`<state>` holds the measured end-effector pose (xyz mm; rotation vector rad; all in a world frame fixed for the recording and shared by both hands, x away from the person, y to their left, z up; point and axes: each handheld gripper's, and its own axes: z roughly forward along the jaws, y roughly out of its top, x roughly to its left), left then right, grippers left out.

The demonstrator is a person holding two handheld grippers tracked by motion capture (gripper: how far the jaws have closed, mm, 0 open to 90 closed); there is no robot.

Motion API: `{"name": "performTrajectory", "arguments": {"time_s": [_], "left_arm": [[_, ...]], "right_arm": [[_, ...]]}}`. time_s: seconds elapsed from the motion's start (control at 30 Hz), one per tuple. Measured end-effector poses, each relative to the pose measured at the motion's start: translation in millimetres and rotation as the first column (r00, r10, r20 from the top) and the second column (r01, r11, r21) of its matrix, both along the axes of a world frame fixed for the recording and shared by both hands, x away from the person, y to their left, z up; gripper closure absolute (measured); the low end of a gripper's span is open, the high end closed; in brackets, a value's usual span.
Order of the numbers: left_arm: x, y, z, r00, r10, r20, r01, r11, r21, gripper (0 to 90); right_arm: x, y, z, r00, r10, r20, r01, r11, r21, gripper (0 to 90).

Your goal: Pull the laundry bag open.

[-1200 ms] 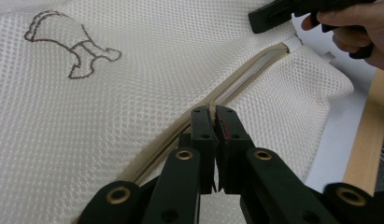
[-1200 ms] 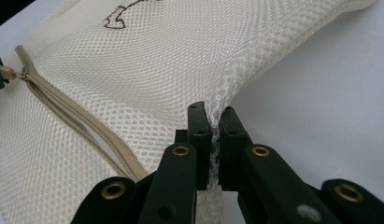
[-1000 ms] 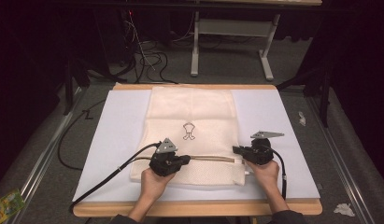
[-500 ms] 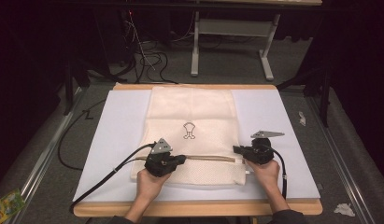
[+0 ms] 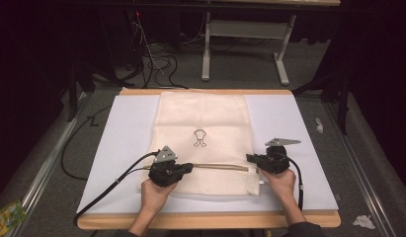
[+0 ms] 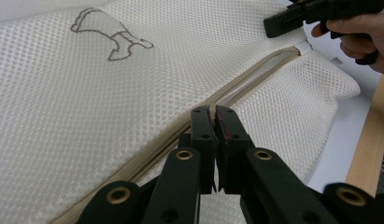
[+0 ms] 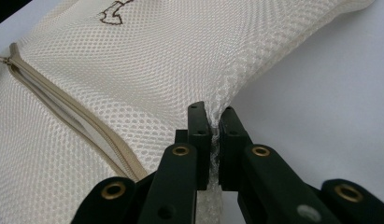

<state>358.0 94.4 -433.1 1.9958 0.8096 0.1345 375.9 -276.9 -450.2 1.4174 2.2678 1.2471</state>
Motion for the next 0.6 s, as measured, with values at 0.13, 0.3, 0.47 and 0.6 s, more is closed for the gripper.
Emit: {"name": "performTrajectory", "arguments": {"time_s": [0.13, 0.3, 0.47, 0.6], "left_arm": [[0.7, 4.4, -0.7, 1.0, 0.009, -0.001, -0.009, 1.0, 0.001, 87.1], [0.2, 7.6, -0.6, 0.9999, 0.013, -0.004, -0.013, 0.9999, -0.002, 87.1], [-0.4, 10.0, -0.5, 0.9999, 0.017, 0.002, -0.017, 0.9998, -0.005, 87.1], [-1.1, 13.5, -0.6, 0.9997, 0.024, -0.005, -0.024, 0.9997, -0.007, 87.1]], "right_arm": [[0.0, -0.8, -1.2, 1.0, -0.004, -0.003, 0.004, 1.0, 0.004, 87.5], [-0.3, -0.5, -2.9, 1.0, -0.002, -0.007, 0.003, 1.0, 0.009, 87.5], [-0.4, 0.0, -2.6, 1.0, 0.001, -0.001, -0.001, 1.0, 0.0, 87.4], [-0.5, -0.8, -2.7, 1.0, 0.0, -0.006, 0.0, 1.0, 0.004, 87.4]]}}
